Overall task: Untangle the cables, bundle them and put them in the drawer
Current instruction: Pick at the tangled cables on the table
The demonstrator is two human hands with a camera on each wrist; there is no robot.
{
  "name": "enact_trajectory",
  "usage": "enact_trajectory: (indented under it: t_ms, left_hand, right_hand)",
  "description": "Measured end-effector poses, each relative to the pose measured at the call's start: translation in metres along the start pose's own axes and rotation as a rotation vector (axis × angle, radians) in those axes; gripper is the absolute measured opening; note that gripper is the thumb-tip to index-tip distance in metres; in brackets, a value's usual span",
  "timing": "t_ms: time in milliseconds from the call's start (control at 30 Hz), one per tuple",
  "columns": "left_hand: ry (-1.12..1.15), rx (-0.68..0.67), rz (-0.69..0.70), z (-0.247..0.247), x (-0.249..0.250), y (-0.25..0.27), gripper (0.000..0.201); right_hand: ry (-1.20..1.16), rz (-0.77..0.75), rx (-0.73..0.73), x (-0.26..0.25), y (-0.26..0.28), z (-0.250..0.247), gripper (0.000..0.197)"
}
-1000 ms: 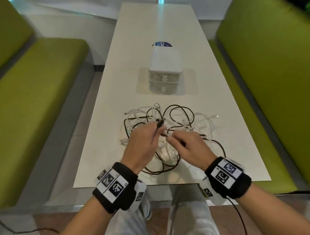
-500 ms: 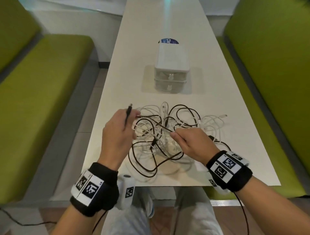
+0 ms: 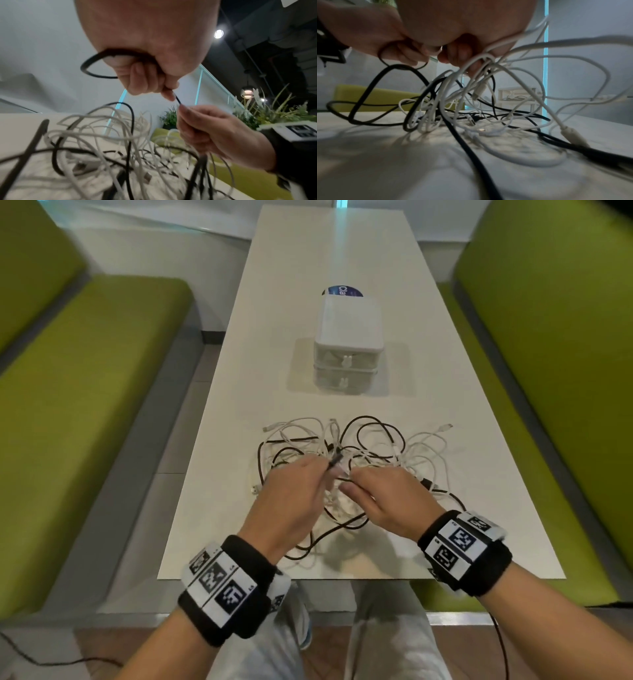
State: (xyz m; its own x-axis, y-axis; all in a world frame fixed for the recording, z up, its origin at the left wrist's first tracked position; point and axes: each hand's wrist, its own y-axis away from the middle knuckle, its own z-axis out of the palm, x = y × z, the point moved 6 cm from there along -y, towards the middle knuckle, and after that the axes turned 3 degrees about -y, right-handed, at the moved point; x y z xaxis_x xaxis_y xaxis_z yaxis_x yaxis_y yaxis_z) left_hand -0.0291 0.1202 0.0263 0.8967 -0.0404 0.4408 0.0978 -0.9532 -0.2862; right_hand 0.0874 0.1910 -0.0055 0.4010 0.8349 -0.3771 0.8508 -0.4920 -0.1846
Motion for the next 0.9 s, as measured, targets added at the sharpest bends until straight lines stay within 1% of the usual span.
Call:
enact_trajectory:
  t_ms: [33,100,133,200,233,267,333,367,400,433,500,533,567,600,633,700,767,833,900]
  left_hand:
    - [0.014,0.068,-0.006,-0.01,-0.003,-0.001,0.037]
    - [0.118,0.222,-0.071,-0.032,-0.012,-0.002,0.032]
    - [0.231,0.31,-0.135,-0.043,-0.019,0.0,0.029]
    - [0.583,0.471,-0.306,-0.058,-0.04,0.005,0.03]
    - [0.706,0.496,-0.366,-0.058,-0.048,0.005,0.032]
    - [0.71,0.475,-0.39,-0.056,-0.051,0.005,0.031]
    - [0.455,0.35,-0.361,-0.045,-0.047,0.001,0.026]
    - [0.365,0.316,-0.341,-0.039,-0.044,0.0,0.021]
    - [0.339,0.321,-0.336,-0.036,-0.04,0.0,0.023]
    - [0.36,0.35,-0.316,-0.037,-0.035,0.0,0.029]
    - [0.419,0.443,-0.179,-0.042,-0.019,0.003,0.038]
    - [0.435,0.468,-0.082,-0.045,-0.007,0.005,0.04]
    - [0.434,0.458,0.025,-0.045,0.006,0.006,0.041]
    - [0.428,0.416,0.116,-0.041,0.018,0.006,0.04]
    - [0.413,0.344,0.161,-0.032,0.025,0.003,0.04]
    - [0.38,0.152,0.148,-0.008,0.028,-0.004,0.047]
    - [0.252,0.014,0.137,0.015,0.024,-0.007,0.053]
    - [0.162,-0.038,0.15,0.026,0.022,-0.008,0.044]
    - [0.098,-0.083,0.142,0.032,0.02,-0.008,0.04]
  right_hand:
    - [-0.021,-0.004,0.008,0.001,-0.001,-0.001,0.044]
    - [-0.07,0.011,0.038,0.006,-0.004,-0.006,0.036]
    - [-0.086,0.033,0.045,0.01,-0.006,-0.008,0.035]
    - [-0.113,0.101,0.044,0.021,-0.007,-0.009,0.038]
    - [-0.108,0.128,0.049,0.027,-0.006,-0.008,0.041]
    - [-0.085,0.137,0.051,0.029,-0.006,-0.006,0.045]
    - [-0.032,0.118,0.018,0.027,-0.009,0.001,0.05]
    - [-0.02,0.111,-0.003,0.024,-0.011,0.004,0.049]
    - [-0.015,0.11,-0.02,0.021,-0.013,0.005,0.047]
    - [-0.01,0.114,-0.028,0.02,-0.015,0.005,0.044]
    - [-0.001,0.134,-0.037,0.021,-0.016,0.005,0.039]
    - [-0.006,0.145,-0.048,0.022,-0.015,0.006,0.038]
    - [-0.024,0.154,-0.059,0.024,-0.014,0.008,0.039]
    - [-0.043,0.148,-0.061,0.023,-0.013,0.01,0.041]
    - [-0.058,0.13,-0.052,0.022,-0.012,0.012,0.043]
    - [-0.073,0.074,-0.003,0.019,-0.01,0.01,0.044]
    - [-0.033,0.013,0.046,0.016,-0.006,0.008,0.049]
    - [0.018,-0.003,0.062,0.014,-0.003,0.007,0.052]
    - [0.084,-0.027,0.077,0.01,0.0,0.007,0.048]
